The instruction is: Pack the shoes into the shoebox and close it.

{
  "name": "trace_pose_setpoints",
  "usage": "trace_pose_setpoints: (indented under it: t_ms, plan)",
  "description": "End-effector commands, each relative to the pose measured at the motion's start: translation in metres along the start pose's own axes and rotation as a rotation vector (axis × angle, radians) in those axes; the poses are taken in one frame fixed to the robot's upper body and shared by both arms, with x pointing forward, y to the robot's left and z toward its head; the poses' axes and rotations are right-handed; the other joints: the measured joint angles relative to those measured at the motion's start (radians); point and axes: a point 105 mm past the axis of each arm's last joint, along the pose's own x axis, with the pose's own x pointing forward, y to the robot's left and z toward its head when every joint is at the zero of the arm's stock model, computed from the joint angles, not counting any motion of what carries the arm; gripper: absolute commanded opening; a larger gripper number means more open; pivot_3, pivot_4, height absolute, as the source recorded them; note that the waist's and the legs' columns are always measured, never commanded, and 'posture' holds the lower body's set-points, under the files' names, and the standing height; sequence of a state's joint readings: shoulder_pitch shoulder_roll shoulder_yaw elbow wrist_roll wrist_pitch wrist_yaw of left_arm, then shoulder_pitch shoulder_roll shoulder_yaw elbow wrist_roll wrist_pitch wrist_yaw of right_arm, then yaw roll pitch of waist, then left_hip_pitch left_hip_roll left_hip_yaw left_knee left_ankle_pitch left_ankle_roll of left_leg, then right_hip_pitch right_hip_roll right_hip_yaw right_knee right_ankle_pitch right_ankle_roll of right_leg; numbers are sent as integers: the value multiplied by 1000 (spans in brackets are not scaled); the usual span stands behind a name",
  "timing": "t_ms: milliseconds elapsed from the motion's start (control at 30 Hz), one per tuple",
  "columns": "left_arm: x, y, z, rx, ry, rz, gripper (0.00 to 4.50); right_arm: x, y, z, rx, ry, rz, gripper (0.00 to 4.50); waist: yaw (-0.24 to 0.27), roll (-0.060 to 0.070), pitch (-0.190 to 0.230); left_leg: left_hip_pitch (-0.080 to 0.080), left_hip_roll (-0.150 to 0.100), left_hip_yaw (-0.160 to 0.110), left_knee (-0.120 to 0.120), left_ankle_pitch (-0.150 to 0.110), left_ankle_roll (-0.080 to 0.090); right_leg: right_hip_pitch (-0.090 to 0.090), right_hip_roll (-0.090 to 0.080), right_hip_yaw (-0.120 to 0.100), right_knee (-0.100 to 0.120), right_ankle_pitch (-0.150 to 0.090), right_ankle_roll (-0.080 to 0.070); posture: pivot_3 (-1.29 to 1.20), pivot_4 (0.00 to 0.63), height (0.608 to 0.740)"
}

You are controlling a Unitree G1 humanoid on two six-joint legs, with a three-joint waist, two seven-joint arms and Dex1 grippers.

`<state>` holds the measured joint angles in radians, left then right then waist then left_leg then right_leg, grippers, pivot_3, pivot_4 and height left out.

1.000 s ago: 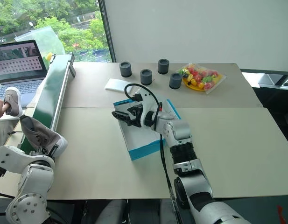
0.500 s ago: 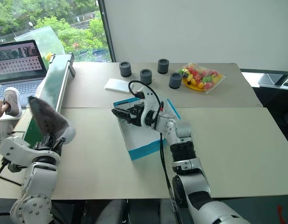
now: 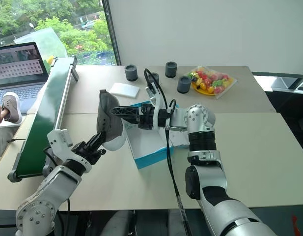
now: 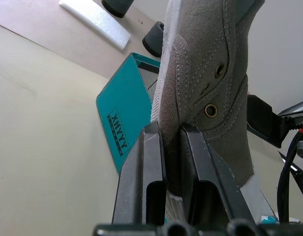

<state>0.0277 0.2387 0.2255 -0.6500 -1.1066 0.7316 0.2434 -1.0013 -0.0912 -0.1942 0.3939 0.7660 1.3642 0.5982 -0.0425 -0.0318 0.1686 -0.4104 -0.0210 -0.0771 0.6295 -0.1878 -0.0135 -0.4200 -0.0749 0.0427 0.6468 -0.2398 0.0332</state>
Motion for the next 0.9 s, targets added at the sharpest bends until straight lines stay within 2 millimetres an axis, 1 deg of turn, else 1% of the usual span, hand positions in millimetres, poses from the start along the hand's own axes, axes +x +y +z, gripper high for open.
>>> trace_pose_setpoints:
  t_ms: [33,100,167,333,433,533,733,833,900]
  plan:
    - [4,-25,5,-2,-9,-119,6,7,9,-2,-30,19,45,4500,0,0,0,0,0,0,0,0,0,0,0,0,0,0,0,0,150,726]
    - [6,-28,6,-2,-12,-130,6,8,6,-2,-30,14,33,4500,-3,0,0,0,0,0,0,0,0,0,0,0,0,0,0,0,150,726]
    - [6,-28,8,-7,-20,-129,6,7,-4,-1,-18,-1,-2,4500,-3,0,0,0,0,0,0,0,0,-1,0,0,0,0,0,0,150,726]
    - [2,-24,12,1,-26,-120,6,-4,-30,5,-21,-34,-110,4500,0,0,0,-1,0,0,0,0,0,0,0,0,0,0,0,0,150,726]
    - [-1,-21,13,4,-26,-109,6,-9,-38,8,-37,-41,-148,4500,2,0,0,-1,0,0,0,0,0,-1,0,0,0,0,0,0,150,726]
    - [-2,-21,13,0,-25,-106,6,-8,-36,11,-38,-47,-135,4500,-1,0,0,-1,0,0,0,0,0,-1,0,0,0,0,0,0,150,726]
    - [1,-23,9,-6,-19,-108,6,0,-21,14,-28,-57,-58,4500,1,0,0,-1,0,0,0,0,0,0,0,0,0,0,0,0,150,726]
    - [2,-23,9,-2,-20,-105,0,1,-16,15,-20,-72,-33,3722,1,0,0,-1,0,0,0,0,0,-1,0,0,0,0,0,0,150,726]
    - [2,-22,9,-1,-20,-105,0,1,-13,15,-17,-75,-22,3078,1,0,0,-1,0,0,0,0,0,-1,0,0,0,0,0,0,150,726]
